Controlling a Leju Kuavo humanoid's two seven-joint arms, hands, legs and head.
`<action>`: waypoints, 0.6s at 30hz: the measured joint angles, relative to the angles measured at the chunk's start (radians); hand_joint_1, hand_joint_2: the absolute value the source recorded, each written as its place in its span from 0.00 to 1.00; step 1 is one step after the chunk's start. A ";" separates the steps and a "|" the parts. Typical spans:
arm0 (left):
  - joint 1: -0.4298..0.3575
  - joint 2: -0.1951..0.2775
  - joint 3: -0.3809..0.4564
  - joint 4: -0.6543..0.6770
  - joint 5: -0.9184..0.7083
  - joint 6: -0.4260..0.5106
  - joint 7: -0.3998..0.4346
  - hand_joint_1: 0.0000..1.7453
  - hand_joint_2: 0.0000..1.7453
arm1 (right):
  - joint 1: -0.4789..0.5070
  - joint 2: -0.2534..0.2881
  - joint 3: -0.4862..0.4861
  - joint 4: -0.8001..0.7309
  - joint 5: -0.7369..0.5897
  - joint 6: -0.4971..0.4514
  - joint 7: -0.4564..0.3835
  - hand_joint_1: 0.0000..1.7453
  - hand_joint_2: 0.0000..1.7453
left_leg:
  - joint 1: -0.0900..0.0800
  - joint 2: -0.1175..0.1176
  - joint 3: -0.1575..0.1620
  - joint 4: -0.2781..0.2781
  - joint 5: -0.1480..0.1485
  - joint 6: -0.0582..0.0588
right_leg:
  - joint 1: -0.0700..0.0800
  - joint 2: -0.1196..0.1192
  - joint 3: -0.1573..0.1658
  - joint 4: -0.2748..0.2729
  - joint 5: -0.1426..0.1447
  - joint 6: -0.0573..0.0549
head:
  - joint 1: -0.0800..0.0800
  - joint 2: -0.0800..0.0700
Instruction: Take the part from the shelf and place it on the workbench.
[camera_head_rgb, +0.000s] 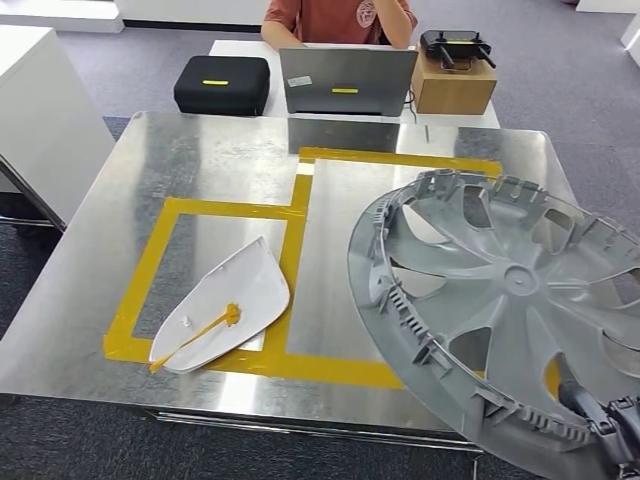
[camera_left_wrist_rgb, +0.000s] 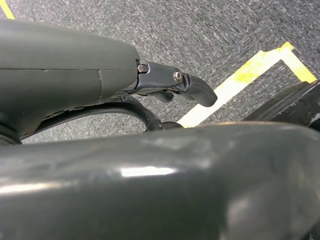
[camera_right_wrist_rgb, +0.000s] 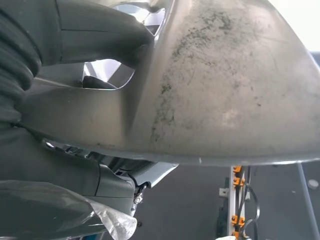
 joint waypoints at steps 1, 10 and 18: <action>0.000 0.000 0.000 0.000 0.001 0.000 0.000 0.00 0.00 | 0.003 0.000 -0.003 0.000 0.000 0.000 0.000 1.00 1.00 | 0.000 0.000 0.000 0.000 0.000 0.000 | 0.000 0.000 0.000 0.000 0.000 0.002 | 0.000 0.000; 0.000 0.000 0.000 0.000 0.007 0.001 0.000 0.00 0.00 | 0.031 0.000 -0.036 0.023 0.000 0.000 0.003 1.00 1.00 | 0.001 0.000 0.000 0.001 0.000 0.002 | 0.001 0.000 -0.001 0.000 0.000 0.003 | 0.000 0.000; 0.000 0.001 0.000 0.000 0.020 0.005 -0.003 0.00 0.00 | 0.058 -0.016 -0.088 0.083 0.000 0.000 0.072 1.00 1.00 | 0.003 0.000 -0.002 0.001 0.000 0.001 | 0.002 0.000 -0.002 0.001 0.000 0.003 | 0.000 0.000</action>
